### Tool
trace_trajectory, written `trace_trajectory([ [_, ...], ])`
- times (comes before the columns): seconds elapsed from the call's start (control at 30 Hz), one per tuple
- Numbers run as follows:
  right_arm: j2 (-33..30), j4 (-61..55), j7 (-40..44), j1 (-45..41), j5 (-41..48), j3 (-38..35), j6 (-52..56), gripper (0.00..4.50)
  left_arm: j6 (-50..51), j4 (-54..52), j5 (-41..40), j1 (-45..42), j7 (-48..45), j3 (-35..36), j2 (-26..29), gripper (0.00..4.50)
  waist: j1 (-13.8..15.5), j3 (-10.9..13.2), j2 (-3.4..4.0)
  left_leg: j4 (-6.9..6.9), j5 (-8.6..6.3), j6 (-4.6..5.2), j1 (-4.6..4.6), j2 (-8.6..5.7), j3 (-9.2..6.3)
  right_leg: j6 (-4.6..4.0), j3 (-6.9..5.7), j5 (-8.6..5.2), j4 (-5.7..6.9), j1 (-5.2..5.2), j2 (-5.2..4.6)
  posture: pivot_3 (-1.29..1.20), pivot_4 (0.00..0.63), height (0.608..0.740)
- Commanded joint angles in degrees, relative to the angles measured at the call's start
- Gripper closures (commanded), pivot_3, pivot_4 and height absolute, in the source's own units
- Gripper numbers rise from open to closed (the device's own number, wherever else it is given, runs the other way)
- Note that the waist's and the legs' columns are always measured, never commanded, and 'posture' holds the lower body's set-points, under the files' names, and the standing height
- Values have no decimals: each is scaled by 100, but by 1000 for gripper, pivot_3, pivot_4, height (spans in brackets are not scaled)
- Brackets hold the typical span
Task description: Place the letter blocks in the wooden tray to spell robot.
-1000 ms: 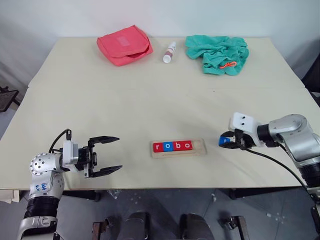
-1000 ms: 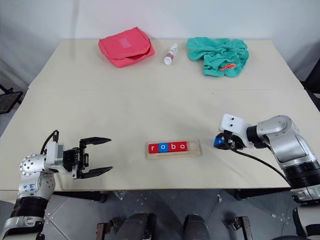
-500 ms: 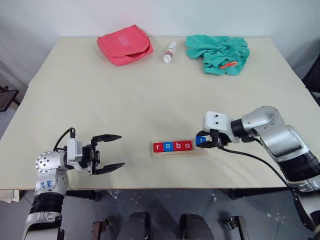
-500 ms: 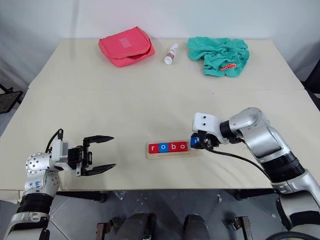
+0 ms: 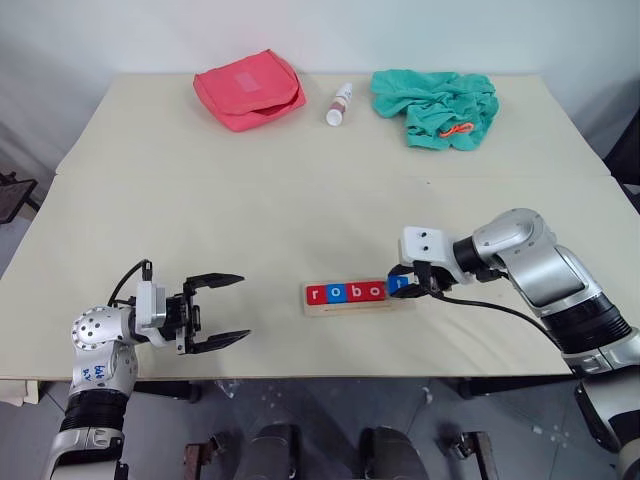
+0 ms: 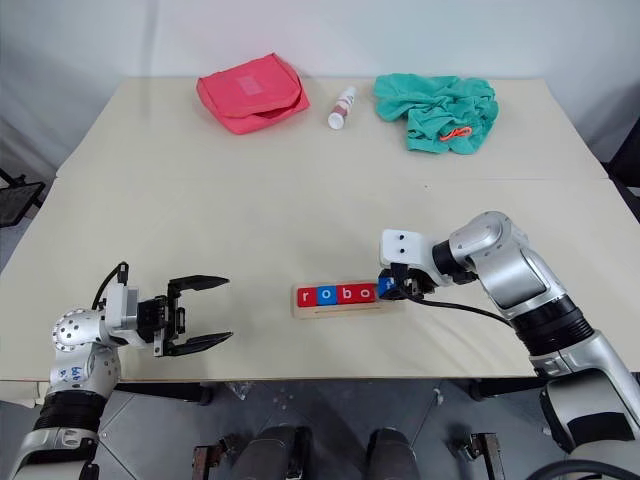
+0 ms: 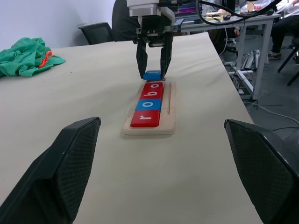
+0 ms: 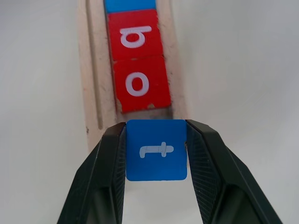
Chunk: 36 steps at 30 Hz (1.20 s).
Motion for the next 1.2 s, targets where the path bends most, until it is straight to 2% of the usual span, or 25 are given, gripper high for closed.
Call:
trace_trajectory([
  [0.03,24,-173,71,-82,23,-53,-4,3038,-66,-189,-29,29,-169,57,2,0,2,0,0,0,0,0,0,0,0,0,0,0,0,0,0,0,150,740],
  [0.3,59,-271,76,-33,34,-75,93,242,-78,-131,-17,-39,-177,47,-18,0,0,0,0,0,0,0,0,0,0,0,0,0,0,0,0,0,150,740],
  [0.33,55,-306,78,-42,48,-90,125,78,-82,-114,-11,-50,-180,46,-17,0,0,0,0,0,0,0,0,0,0,0,0,0,0,0,0,0,150,740],
  [0.5,-36,-512,48,-35,159,-275,304,78,-106,-74,23,-89,-148,35,-38,0,2,0,0,0,0,0,0,0,0,0,0,0,0,0,0,0,150,740],
  [0.67,-142,-852,-171,704,907,-1360,1,78,-242,-160,304,-74,392,77,-144,0,34,0,-1,0,0,0,-2,-4,-12,0,-6,0,0,5,-1,0,150,740],
  [0.77,-253,-655,-33,1349,1355,-2106,-671,78,-334,-182,601,-47,885,134,-135,0,42,-1,-6,0,0,0,-3,-5,-20,1,-13,0,0,10,-1,0,150,740],
  [0.87,-246,-196,431,1742,1896,-2671,-1362,78,-534,-65,694,-79,1073,192,-146,0,24,-1,-7,0,0,0,-3,-4,-9,1,-13,0,-3,11,-2,0,150,740],
  [0.97,-311,869,1340,2214,2500,-3313,-2411,78,-656,28,668,-113,1446,406,-191,0,22,0,-10,-2,0,0,5,-1,-8,1,-17,0,-4,17,0,0,150,740],
  [1.2,-954,2288,1530,2406,3657,-2684,-3600,78,-382,-66,704,77,1792,543,-23,0,5,1,-8,-2,0,0,13,3,-3,1,-19,0,-7,24,-2,0,150,740],
])
